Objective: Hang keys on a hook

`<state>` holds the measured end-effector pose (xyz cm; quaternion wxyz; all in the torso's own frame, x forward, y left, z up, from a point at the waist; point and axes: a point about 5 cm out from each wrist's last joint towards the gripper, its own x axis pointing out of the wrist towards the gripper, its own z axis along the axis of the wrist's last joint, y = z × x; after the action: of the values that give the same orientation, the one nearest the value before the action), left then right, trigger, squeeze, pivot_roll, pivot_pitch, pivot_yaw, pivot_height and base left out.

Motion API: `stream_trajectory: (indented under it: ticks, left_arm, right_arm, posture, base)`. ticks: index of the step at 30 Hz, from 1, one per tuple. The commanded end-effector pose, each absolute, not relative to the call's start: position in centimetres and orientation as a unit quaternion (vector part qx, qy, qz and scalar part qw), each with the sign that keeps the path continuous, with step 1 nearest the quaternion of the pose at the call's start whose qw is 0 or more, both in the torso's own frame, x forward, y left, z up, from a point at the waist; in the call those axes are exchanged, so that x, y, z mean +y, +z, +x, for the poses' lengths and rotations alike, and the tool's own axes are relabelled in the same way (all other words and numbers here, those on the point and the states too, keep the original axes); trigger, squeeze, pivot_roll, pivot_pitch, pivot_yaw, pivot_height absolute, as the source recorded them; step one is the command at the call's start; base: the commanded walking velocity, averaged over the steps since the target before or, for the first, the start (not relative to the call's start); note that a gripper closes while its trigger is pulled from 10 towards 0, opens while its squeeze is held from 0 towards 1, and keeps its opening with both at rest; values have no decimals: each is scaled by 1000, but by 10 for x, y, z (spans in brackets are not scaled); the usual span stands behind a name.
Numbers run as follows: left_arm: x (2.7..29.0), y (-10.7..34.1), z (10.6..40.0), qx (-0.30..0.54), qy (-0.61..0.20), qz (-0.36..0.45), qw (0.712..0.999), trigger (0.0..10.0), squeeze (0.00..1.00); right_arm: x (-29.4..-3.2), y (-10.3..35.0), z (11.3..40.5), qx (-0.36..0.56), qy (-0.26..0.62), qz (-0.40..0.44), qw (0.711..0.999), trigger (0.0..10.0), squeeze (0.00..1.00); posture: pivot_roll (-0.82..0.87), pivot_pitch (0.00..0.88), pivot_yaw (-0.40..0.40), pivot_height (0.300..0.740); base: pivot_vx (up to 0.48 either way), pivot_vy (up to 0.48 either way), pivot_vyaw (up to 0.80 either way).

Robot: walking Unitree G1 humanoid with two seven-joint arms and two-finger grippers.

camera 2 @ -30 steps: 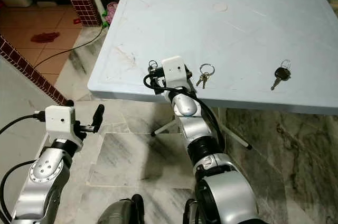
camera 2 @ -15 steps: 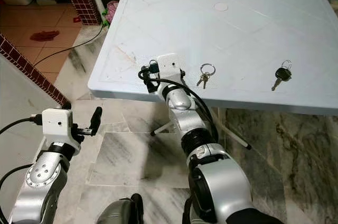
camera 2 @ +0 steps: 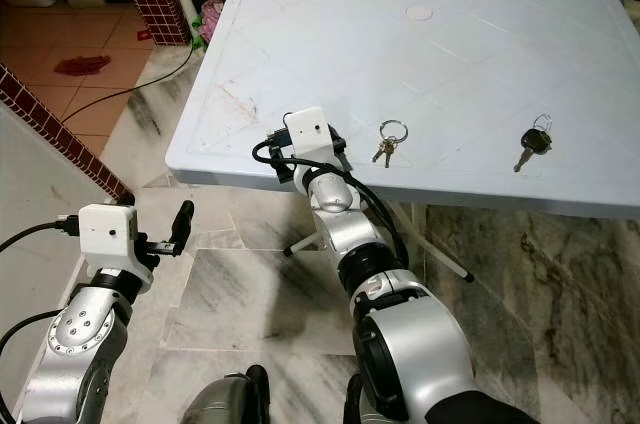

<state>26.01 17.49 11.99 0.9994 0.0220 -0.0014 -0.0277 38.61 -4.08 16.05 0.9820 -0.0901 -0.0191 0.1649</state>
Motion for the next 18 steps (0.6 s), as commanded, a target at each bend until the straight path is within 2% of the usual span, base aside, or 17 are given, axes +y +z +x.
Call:
stream_trajectory:
  ticks: [1, 3, 5, 9, 10, 18]
  left_arm:
    - [177, 120, 256, 0, -21, 26, 999, 10000, 0]
    - [177, 120, 255, 0, -21, 26, 999, 10000, 0]
    - [177, 119, 254, 1, -20, 27, 999, 10000, 0]
    - [177, 120, 255, 0, -20, 26, 999, 10000, 0]
    - [177, 120, 255, 0, -20, 27, 999, 10000, 0]
    - [175, 119, 254, 2, -25, 27, 999, 10000, 0]
  right_arm:
    - [-38, 149, 381, -5, 181, -100, 978, 10000, 0]
    - [-38, 149, 381, -5, 178, -99, 979, 10000, 0]
    - [-35, 147, 380, 16, 198, -47, 979, 10000, 0]
    - [-36, 146, 380, 13, 192, -51, 980, 10000, 0]
    - [-37, 145, 380, 14, 186, -48, 981, 0, 0]
    - [-43, 148, 383, 14, 174, -21, 984, 0, 0]
  posture:
    - [153, 274, 30, 740]
    - [153, 274, 30, 740]
    - [154, 274, 29, 740]
    - [155, 274, 29, 740]
    - [154, 274, 29, 740]
    - [148, 276, 33, 740]
  base:
    - [0, 0, 0]
    - [0, 0, 0]
    - [0, 0, 0]
    - [0, 0, 0]
    - [0, 0, 0]
    - [0, 0, 0]
